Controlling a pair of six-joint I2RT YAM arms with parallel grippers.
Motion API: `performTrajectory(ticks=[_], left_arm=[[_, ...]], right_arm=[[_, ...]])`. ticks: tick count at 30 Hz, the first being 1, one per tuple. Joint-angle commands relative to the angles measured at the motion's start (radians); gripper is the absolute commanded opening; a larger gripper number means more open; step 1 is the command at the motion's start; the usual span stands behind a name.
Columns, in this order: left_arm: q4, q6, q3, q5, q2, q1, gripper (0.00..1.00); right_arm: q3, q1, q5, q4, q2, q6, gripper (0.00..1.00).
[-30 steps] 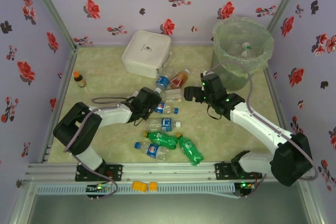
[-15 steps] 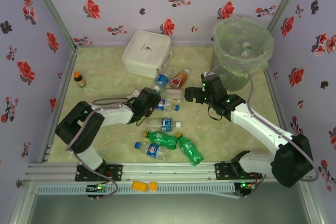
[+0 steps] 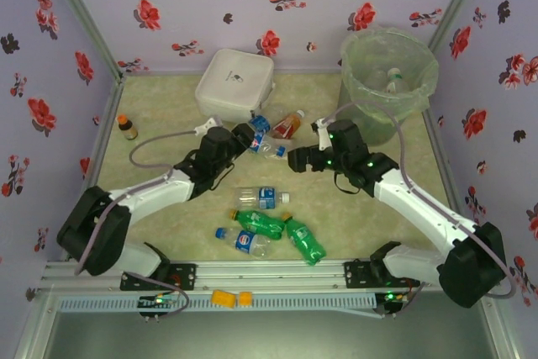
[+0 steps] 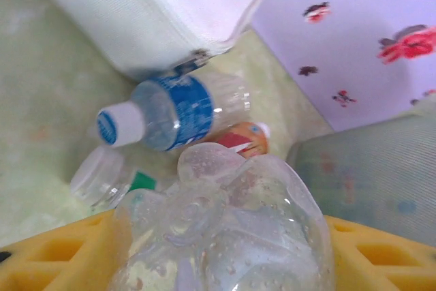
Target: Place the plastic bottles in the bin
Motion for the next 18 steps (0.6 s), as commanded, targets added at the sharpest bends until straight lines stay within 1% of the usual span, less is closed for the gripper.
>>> performTrajectory(ticks=[1,5,7,11,18], left_arm=[[-0.042,0.212,0.052,0.120,-0.037,0.023,0.47],[-0.118,0.323,0.106,0.234,-0.051,0.026,0.45],[-0.136,0.354,0.128,0.299,-0.050,0.026,0.45],[-0.121,0.369,0.144,0.405,-0.038,0.025,0.45],[-0.056,0.356,0.136,0.488,-0.018,0.024,0.45]], right_arm=[[0.055,0.004,-0.170,0.037,-0.008,-0.074,1.00],[0.087,0.004,-0.241,0.047,0.020,-0.089,1.00],[0.093,0.004,-0.268,0.065,0.041,-0.080,1.00],[0.109,0.006,-0.317,0.095,0.101,-0.049,1.00],[0.090,0.024,-0.337,0.191,0.164,0.025,1.00]])
